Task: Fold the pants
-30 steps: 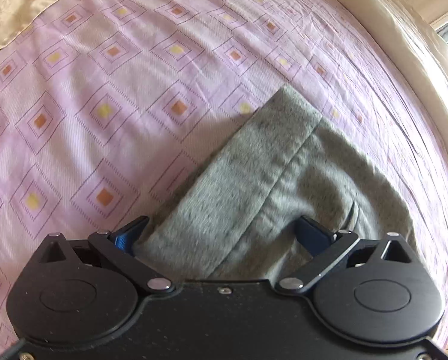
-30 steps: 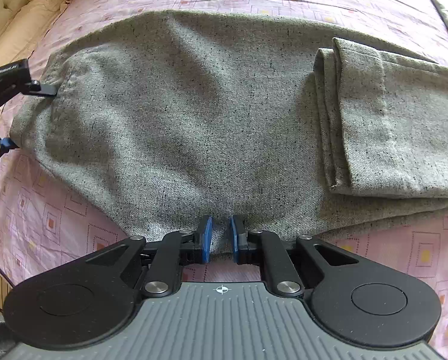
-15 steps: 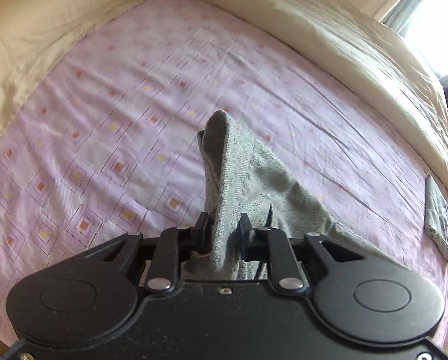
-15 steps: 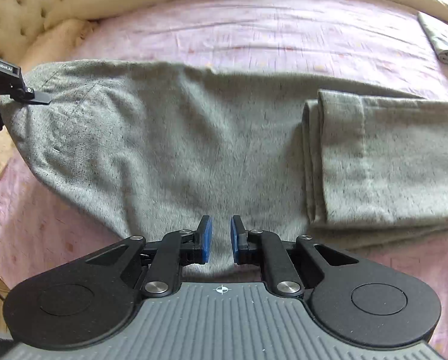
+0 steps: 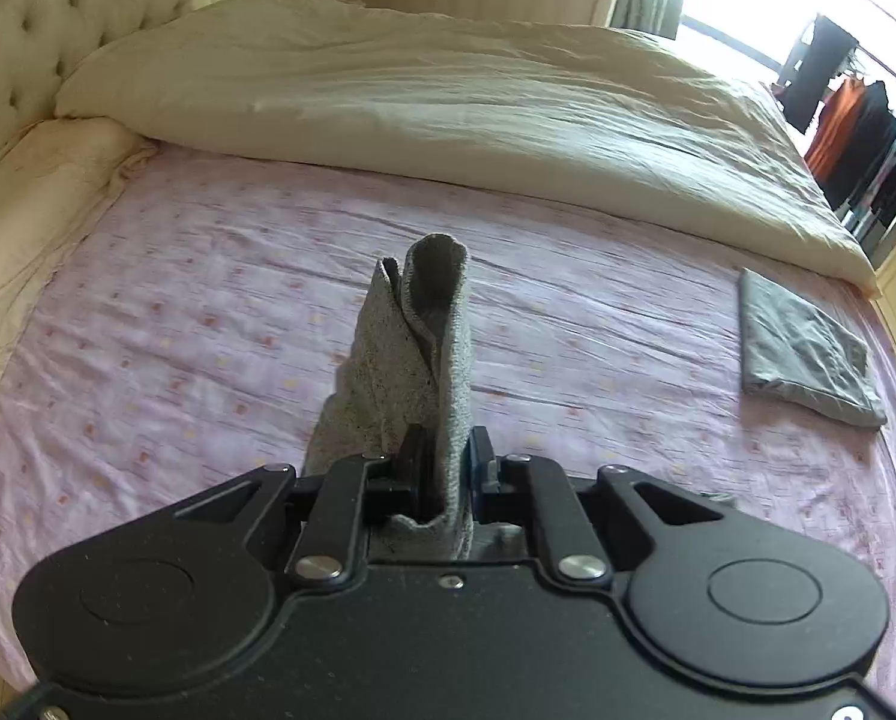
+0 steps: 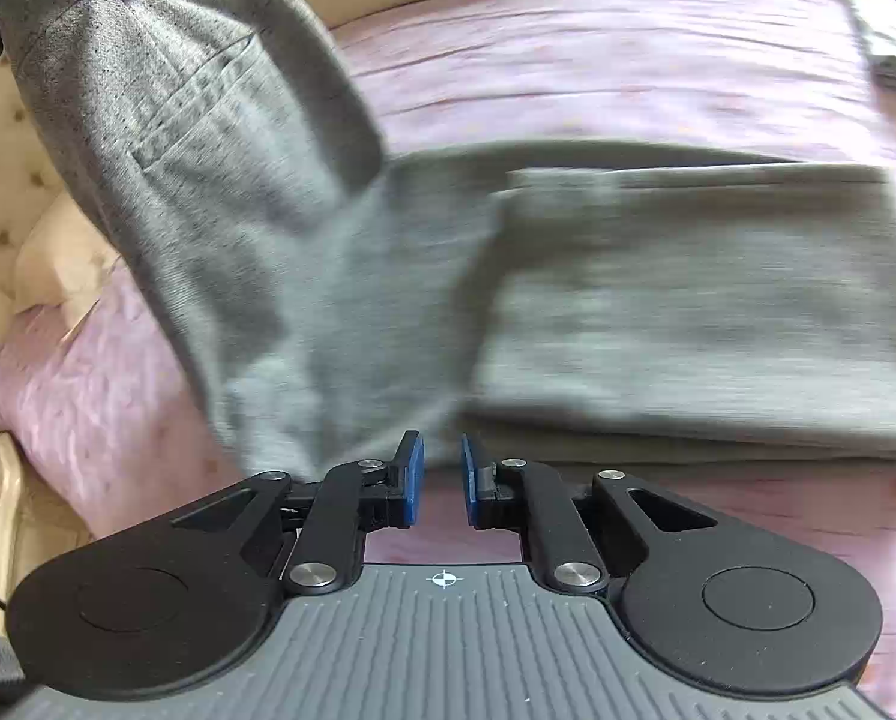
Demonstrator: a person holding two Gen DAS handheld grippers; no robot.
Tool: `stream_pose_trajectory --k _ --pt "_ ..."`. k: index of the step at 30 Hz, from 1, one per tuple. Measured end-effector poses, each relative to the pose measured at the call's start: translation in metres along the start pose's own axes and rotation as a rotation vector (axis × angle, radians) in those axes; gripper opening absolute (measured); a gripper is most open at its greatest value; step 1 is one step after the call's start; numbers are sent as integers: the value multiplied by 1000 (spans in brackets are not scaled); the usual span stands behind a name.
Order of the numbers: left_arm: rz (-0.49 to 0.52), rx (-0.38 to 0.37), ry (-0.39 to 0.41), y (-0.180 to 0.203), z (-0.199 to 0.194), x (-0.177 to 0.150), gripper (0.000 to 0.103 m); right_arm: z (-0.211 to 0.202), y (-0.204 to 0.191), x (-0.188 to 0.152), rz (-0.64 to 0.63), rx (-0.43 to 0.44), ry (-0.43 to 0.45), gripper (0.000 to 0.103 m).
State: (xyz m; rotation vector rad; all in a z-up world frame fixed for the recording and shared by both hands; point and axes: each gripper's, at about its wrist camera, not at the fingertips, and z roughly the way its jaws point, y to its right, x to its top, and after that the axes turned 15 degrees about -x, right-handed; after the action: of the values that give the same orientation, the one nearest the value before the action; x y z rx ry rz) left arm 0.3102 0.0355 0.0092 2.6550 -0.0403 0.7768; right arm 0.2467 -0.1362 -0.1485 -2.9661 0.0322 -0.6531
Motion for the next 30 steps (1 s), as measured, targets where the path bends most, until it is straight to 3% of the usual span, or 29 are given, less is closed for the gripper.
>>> stream_pose_trajectory --k 4,9,12,14,17,20,24,27,30 --pt "10 -42 -83 73 63 -30 19 -7 74 -6 100 -88 -4 14" --pt "69 -145 -246 151 136 -73 22 -8 141 -14 214 -180 -27 14" --pt "103 -177 -291 175 141 -82 31 -13 166 -15 265 -206 -15 15" --pt "134 -168 -274 175 128 -84 33 -19 176 -14 298 -207 12 29" --pt "191 -80 -246 155 116 -87 48 -25 181 -3 326 -181 73 32" --pt "209 58 -239 114 109 -92 49 -19 180 17 307 -145 110 38" --pt "120 229 -310 37 111 -103 49 -5 162 45 266 -79 114 43" --pt "59 294 -373 -11 113 -119 49 11 146 61 250 -42 100 48" --pt "47 305 -452 -42 115 -141 49 25 133 72 240 -39 73 52"
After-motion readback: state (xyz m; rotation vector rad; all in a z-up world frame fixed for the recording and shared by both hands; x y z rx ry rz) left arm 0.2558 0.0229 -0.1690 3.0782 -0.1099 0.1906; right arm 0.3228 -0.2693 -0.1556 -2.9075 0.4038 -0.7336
